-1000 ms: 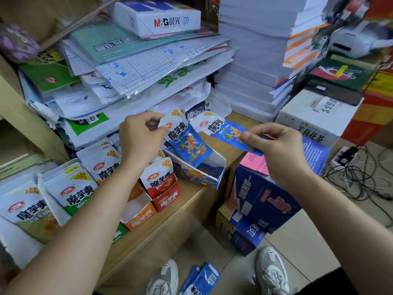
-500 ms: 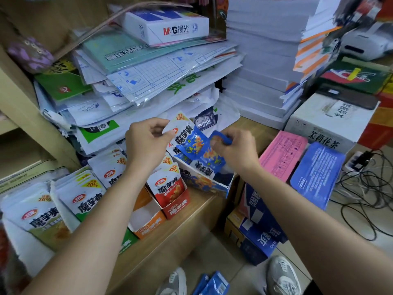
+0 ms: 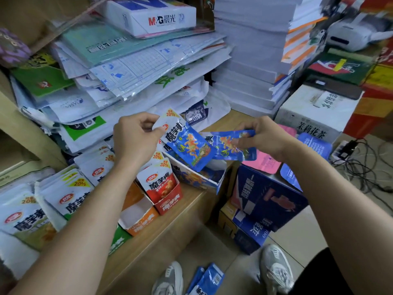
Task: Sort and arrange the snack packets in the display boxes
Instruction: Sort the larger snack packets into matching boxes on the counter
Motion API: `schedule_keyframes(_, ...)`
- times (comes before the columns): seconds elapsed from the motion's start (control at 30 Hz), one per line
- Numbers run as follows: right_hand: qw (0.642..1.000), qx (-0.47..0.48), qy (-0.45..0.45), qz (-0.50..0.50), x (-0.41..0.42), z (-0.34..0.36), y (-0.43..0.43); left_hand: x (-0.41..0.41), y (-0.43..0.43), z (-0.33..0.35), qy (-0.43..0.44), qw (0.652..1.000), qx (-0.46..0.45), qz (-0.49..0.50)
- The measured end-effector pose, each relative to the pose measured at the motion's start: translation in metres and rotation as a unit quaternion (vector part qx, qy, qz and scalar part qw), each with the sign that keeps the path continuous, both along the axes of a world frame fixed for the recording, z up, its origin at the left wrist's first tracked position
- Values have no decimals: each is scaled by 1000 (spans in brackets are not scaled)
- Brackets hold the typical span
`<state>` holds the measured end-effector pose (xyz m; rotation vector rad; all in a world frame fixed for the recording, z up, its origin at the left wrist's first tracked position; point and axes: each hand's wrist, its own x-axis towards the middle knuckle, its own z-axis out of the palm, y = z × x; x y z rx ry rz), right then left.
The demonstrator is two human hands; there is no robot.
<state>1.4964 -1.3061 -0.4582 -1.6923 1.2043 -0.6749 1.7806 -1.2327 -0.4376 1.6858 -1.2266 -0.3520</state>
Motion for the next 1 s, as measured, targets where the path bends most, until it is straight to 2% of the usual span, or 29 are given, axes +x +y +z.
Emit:
schedule_keyframes(0.13,988,50,-134,-55,1,-2,-2,-2,0,1,-6,999,-3,45)
schedule_keyframes(0.23,955,73,-271,-94,10,-4,-6,-3,0,2,-6,998,-16,65)
schedule_keyframes(0.33,944,70,-314,-67,25,-8,-7,-2,-1,2,20,998,-15,55)
schedule_keyframes(0.47,978,14,-204,-47,52,-25,-7,7,-4,0,89,996,-14,26)
schedule_keyframes(0.6,993,4,-109,-40,75,-45,-11,9,-3,-1,91,995,-25,-9)
schedule_keyframes(0.67,999,6,-48,-6,82,-50,-8,8,-2,-1,65,997,-30,-42)
schedule_keyframes(0.77,998,-61,31,-4,89,-52,-2,8,-1,-1,5,995,-27,-99)
schedule_keyframes(1.0,989,-95,103,57,76,-40,27,11,1,5,-118,981,41,-150)
